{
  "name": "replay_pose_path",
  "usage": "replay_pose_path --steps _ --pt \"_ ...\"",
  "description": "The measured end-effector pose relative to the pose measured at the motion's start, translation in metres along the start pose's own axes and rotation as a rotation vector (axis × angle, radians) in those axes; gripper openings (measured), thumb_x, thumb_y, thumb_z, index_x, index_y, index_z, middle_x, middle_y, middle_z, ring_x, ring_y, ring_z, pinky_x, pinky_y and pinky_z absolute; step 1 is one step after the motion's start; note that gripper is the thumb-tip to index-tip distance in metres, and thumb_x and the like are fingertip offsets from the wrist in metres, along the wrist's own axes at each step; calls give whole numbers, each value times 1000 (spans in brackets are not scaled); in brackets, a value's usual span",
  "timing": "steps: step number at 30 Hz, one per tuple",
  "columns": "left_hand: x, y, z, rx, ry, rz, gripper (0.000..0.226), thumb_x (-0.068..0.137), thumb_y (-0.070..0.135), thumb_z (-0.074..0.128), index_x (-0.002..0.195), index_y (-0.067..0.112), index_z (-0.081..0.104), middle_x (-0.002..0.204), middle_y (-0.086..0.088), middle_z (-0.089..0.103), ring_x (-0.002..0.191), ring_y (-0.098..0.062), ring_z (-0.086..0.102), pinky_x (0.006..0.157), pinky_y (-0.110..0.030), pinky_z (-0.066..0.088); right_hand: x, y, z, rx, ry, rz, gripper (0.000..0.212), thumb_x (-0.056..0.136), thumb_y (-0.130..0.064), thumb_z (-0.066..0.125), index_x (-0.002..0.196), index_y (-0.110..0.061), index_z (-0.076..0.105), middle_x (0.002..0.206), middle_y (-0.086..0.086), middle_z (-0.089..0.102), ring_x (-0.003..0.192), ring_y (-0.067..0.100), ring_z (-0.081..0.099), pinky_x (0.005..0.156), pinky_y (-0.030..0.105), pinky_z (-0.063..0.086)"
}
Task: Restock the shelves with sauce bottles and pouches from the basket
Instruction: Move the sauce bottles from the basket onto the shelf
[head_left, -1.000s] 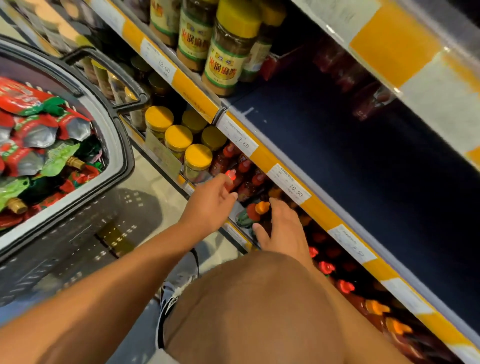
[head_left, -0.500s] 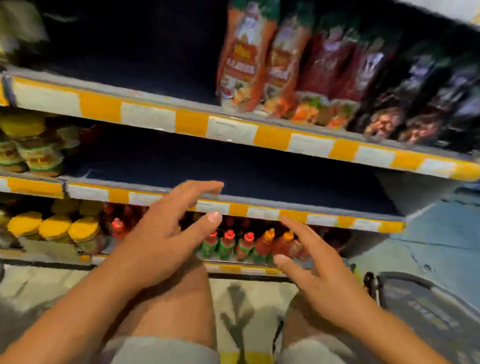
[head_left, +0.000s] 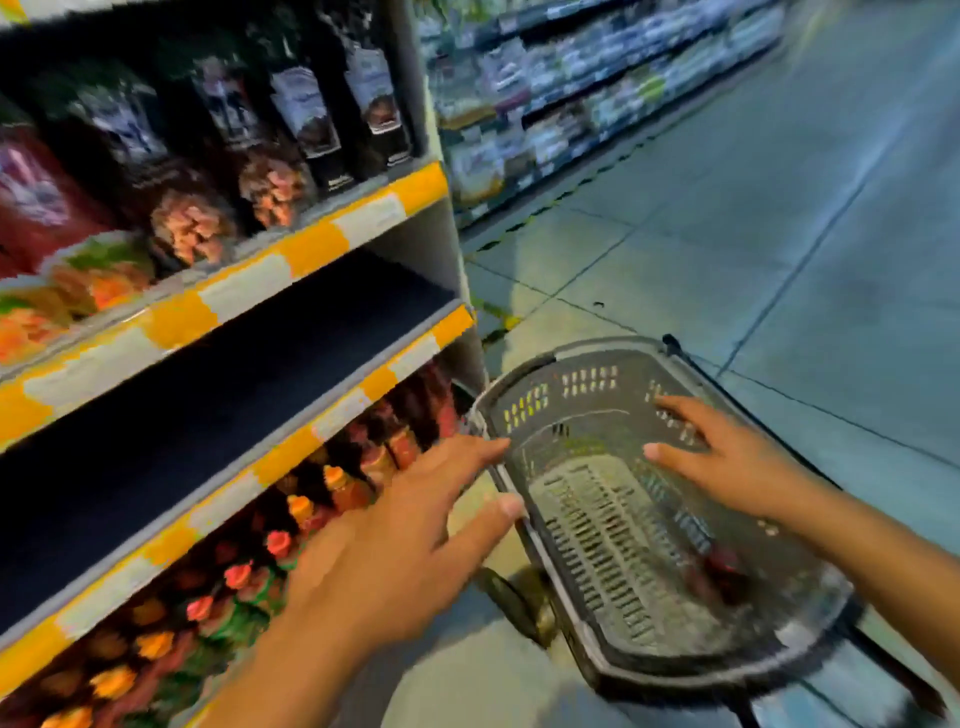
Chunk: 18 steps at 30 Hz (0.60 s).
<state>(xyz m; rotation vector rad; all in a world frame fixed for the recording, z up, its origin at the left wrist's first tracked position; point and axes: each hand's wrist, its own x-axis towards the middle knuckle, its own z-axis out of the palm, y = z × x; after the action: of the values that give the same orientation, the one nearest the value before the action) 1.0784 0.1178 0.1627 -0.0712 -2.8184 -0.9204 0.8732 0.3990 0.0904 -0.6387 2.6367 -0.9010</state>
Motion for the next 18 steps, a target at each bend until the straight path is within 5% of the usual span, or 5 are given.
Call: replay_pose_path --steps 8,12,15,18 --pt "71 -5 114 1 -199 -45 55 98 62 47 140 29 57 133 15 61 126 1 54 104 -7 33 28 106 23 -238 -278 171 69 96 -47 66 154 -15 42 154 11 49 136 26 51 107 31 41" --pt "89 -31 159 73 -320 -92 62 95 67 43 140 26 57 129 8 64 126 -10 56 109 -32 44 47 129 46 -408 -487 180 36 94 -29 66 122 -7 63 120 17 69 100 29 66 84 32 52" --pt "91 -53 181 163 -411 -104 60 98 66 42 141 26 56 129 6 65 124 -15 57 107 -36 45 59 145 62 -404 -592 285 5 94 -15 66 89 -13 63 95 11 71 68 20 67 60 28 54" --pt "91 -68 196 270 -427 -88 55 99 68 37 134 30 56 116 8 66 113 -17 59 102 -41 46 70 156 76 -413 -754 408 22 89 -5 73 81 -14 54 86 7 67 62 15 68 48 27 55"
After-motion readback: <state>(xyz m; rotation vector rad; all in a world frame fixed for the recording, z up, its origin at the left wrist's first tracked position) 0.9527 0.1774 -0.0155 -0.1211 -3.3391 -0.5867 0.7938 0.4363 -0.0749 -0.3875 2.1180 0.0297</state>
